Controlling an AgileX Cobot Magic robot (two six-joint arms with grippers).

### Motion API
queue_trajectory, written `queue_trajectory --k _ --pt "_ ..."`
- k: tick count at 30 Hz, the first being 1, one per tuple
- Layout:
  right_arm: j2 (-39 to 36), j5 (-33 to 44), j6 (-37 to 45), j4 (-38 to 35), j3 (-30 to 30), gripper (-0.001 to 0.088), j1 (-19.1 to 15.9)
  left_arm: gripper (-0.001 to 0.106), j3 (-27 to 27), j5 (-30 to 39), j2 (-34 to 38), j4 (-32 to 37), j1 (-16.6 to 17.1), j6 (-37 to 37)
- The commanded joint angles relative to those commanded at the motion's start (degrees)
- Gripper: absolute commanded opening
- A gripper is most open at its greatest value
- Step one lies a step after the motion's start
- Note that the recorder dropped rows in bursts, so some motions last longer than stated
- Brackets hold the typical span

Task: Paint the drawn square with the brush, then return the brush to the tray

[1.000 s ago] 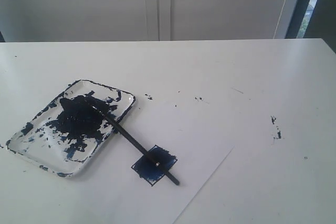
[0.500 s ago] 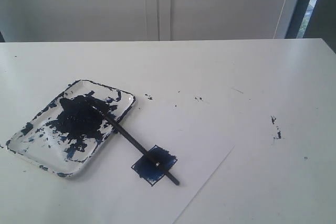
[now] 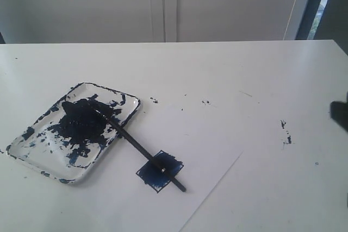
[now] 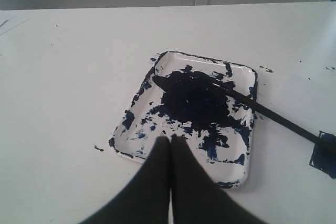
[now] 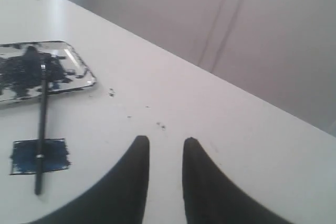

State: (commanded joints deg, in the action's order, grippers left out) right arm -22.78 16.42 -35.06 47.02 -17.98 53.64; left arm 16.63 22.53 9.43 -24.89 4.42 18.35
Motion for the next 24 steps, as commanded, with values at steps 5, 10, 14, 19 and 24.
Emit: queue_trajectory --k 5,10,14,19,24 --pt "0.0 1.23 -2.62 -5.84 4.67 0.023 0.0 0.0 0.0 -0.56 0.0 -0.02 0.0 0.0" --pt "0.0 5.19 -6.52 -13.9 4.74 0.023 0.0 0.0 0.0 -0.56 0.0 -0.02 0.0 0.0" --pt "0.0 5.28 -6.52 -13.9 4.74 0.023 0.0 0.0 0.0 -0.56 0.0 -0.02 0.0 0.0" --pt "0.0 5.28 -6.52 -13.9 4.74 0.023 0.0 0.0 0.0 -0.56 0.0 -0.02 0.0 0.0" --pt "1.5 7.31 -6.52 -14.16 4.74 0.023 -1.05 0.0 0.0 -0.45 0.0 -0.02 0.0 0.0"
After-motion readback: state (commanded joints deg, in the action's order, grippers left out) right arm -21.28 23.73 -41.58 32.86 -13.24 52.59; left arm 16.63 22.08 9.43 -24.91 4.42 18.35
